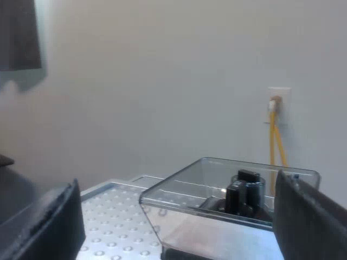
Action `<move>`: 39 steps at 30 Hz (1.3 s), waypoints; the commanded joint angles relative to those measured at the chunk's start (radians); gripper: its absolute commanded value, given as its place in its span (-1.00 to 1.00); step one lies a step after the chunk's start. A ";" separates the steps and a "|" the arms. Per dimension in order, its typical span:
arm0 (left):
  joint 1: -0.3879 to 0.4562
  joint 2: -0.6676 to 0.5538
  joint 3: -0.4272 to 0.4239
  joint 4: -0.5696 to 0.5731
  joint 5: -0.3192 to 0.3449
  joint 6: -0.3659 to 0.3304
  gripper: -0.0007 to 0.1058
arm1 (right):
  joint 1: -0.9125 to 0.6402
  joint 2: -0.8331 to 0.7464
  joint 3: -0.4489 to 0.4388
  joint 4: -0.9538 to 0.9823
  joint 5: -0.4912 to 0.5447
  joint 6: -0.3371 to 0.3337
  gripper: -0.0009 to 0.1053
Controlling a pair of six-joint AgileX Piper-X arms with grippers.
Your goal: Pour the beans into the coffee machine
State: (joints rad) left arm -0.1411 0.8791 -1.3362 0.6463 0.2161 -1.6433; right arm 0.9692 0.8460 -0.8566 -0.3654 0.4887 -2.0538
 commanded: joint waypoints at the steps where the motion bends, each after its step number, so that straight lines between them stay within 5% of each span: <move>1: -0.043 0.068 -0.071 0.008 -0.002 -0.004 -0.74 | -0.015 -0.009 -0.016 -0.014 0.025 -0.016 0.41; 11: -0.191 0.418 -0.412 0.079 -0.004 0.012 -0.74 | -0.152 -0.009 -0.016 -0.012 0.000 -0.007 0.41; 16: -0.216 0.516 -0.506 0.084 -0.012 0.012 -0.74 | -0.190 -0.001 -0.016 -0.010 -0.060 -0.007 0.41; 18: -0.235 0.637 -0.641 0.096 -0.042 0.026 -0.74 | -0.204 0.005 -0.016 -0.010 -0.072 0.000 0.41; 21: -0.236 0.697 -0.696 0.097 -0.047 0.036 -0.74 | -0.210 0.013 -0.016 -0.004 -0.124 0.017 0.41; 29: -0.236 0.744 -0.729 0.097 -0.062 0.057 -0.74 | -0.210 0.039 -0.016 -0.004 -0.156 0.017 0.41; 34: -0.240 0.749 -0.729 0.092 -0.089 0.142 -0.74 | -0.210 0.042 -0.016 -0.004 -0.155 0.017 0.41; 39: -0.248 0.749 -0.729 0.090 -0.118 0.307 -0.74 | -0.210 0.044 -0.016 -0.066 -0.158 0.017 0.41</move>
State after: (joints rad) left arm -0.3847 1.6391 -2.0541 0.7522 0.1137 -1.3676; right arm 0.7650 0.8935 -0.8610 -0.3930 0.3396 -2.0344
